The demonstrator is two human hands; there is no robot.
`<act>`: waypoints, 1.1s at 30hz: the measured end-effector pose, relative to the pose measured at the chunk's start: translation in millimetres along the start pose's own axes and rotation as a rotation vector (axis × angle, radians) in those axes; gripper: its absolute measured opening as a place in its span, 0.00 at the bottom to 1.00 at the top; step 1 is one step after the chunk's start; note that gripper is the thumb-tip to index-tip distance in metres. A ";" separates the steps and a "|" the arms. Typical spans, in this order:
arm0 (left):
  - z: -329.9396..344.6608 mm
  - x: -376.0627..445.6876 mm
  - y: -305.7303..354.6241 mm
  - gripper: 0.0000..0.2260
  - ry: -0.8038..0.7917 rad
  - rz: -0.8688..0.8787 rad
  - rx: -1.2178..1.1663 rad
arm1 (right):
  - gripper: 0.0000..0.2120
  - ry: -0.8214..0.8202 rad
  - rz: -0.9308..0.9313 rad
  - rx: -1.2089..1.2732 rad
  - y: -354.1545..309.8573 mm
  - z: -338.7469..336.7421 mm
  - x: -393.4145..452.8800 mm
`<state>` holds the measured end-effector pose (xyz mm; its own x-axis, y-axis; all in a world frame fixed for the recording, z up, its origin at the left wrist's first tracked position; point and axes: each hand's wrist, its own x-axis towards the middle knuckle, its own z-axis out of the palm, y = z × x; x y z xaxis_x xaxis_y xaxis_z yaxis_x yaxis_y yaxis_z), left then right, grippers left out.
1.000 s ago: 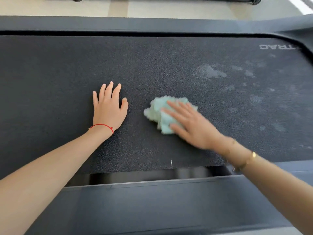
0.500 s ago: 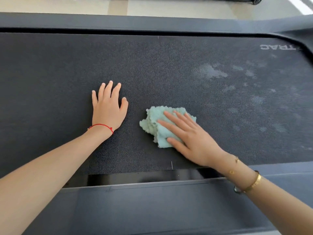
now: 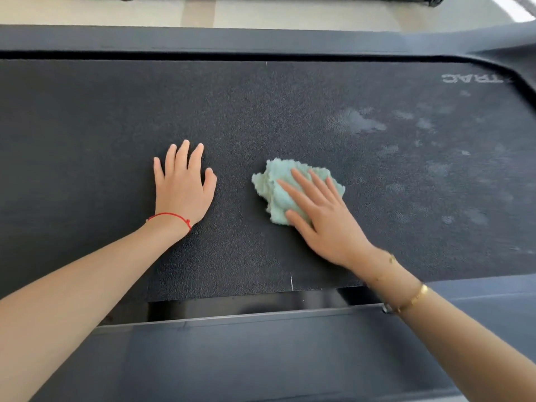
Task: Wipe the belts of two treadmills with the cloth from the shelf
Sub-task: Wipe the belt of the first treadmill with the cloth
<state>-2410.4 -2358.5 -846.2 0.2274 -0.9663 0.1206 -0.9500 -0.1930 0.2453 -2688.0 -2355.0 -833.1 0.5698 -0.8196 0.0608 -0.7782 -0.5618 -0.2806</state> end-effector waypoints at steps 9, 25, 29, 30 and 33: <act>-3.7 5.2 15.5 0.24 -0.038 0.027 0.002 | 0.28 0.024 0.112 -0.011 64.8 -15.2 46.4; 26.0 53.2 71.3 0.25 -0.031 0.090 -0.025 | 0.25 0.078 0.227 0.001 97.3 -21.1 73.1; 29.5 54.2 71.3 0.25 -0.003 0.108 -0.009 | 0.25 0.093 0.401 -0.042 132.0 -25.8 144.8; 29.6 54.7 72.2 0.25 0.002 0.105 -0.011 | 0.25 0.091 0.437 -0.043 132.7 -26.9 163.5; 29.4 54.5 74.5 0.27 0.022 0.104 0.001 | 0.25 0.076 0.428 -0.037 113.7 -18.5 200.9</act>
<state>-2475.1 -2430.6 -849.6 0.1320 -0.9772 0.1661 -0.9689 -0.0918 0.2296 -2666.9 -2585.6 -835.1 0.1740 -0.9846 0.0174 -0.9496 -0.1725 -0.2618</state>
